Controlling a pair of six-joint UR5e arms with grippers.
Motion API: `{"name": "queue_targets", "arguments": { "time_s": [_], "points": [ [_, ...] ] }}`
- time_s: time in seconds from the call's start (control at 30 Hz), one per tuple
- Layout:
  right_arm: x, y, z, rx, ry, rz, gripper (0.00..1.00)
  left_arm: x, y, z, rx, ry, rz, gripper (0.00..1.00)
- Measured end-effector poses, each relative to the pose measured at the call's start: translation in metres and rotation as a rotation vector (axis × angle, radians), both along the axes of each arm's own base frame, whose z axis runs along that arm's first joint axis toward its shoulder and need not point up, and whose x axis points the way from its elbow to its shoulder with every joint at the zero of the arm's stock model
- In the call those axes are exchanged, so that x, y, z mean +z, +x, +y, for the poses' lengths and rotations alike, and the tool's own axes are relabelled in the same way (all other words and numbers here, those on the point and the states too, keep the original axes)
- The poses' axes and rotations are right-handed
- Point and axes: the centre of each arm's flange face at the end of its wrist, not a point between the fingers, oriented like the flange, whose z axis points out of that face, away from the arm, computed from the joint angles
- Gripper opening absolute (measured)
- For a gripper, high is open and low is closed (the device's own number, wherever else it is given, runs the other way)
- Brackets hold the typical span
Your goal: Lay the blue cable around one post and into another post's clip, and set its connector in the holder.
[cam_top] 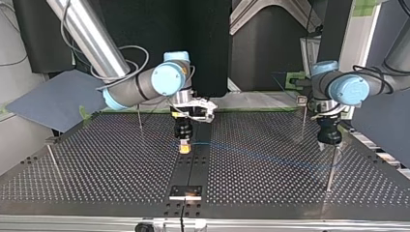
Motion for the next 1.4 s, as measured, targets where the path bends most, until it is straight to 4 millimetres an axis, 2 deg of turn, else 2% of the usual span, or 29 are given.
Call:
{"name": "queue_targets", "arguments": {
  "time_s": [0.4, 0.57, 0.8, 1.13, 1.23, 1.4],
  "points": [
    [-0.038, -0.053, -0.043, -0.133, 0.015, -0.032, 0.00, 0.000, 0.000, -0.004, -0.004, 0.000, -0.001, 1.00],
    [-0.061, -0.077, -0.062, -0.147, 0.025, -0.038, 0.00, 0.000, 0.000, -0.004, -0.005, -0.003, -0.002, 1.00],
    [-0.117, -0.109, -0.086, -0.169, 0.068, -0.025, 0.00, 0.000, 0.000, -0.005, -0.006, -0.005, -0.002, 1.00],
    [-0.204, -0.171, -0.110, -0.302, 0.130, 0.027, 0.00, 0.000, 0.000, -0.005, -0.006, -0.002, -0.002, 1.00],
    [-0.215, -0.190, -0.115, -0.350, 0.127, 0.049, 0.00, 0.000, 0.000, -0.005, -0.006, -0.001, -0.001, 1.00],
    [-0.209, -0.213, -0.119, -0.413, 0.097, 0.069, 0.00, 0.000, 0.000, -0.005, -0.006, 0.001, -0.001, 1.00]
  ]
}}
